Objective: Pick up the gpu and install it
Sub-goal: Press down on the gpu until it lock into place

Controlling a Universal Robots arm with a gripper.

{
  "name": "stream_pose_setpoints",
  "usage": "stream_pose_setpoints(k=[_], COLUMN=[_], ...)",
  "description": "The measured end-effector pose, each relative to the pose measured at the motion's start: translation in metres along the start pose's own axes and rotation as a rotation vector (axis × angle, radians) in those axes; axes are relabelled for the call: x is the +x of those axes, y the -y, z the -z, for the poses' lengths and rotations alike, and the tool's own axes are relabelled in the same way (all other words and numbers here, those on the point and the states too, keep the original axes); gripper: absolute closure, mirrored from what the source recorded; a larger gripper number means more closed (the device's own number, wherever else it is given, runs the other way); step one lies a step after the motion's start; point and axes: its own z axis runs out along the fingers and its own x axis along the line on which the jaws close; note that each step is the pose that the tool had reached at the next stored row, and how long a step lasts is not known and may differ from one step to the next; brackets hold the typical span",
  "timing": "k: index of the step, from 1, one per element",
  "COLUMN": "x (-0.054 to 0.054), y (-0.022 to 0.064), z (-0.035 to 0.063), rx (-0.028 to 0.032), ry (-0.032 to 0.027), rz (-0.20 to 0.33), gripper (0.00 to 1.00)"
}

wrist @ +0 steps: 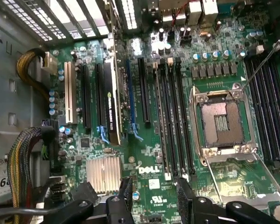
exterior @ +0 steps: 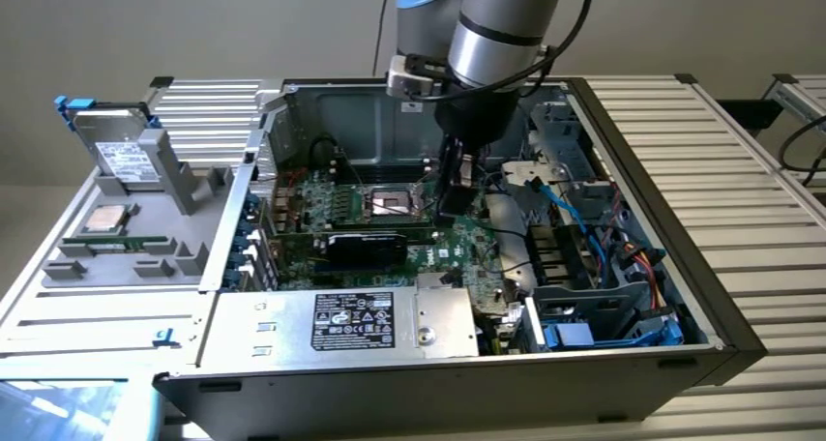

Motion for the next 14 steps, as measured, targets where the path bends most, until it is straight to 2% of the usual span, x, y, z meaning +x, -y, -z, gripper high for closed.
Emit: stream_pose_setpoints(k=[8, 9, 10, 11, 14], x=[-0.0055, -0.0067, -0.0087, -0.0098, -0.0101], y=[-0.0007, -0.0009, -0.0015, -0.0023, -0.0038], z=[0.0003, 0.0005, 0.0010, 0.0017, 0.0019], rx=[0.1445, 0.1602, 0.1783, 0.1848, 0.1878], ry=[0.0155, 0.0169, 0.0175, 0.0167, 0.0164], rz=[-0.009, -0.010, -0.011, -0.011, -0.010], gripper=[0.49, 0.49, 0.49, 0.49, 0.49])
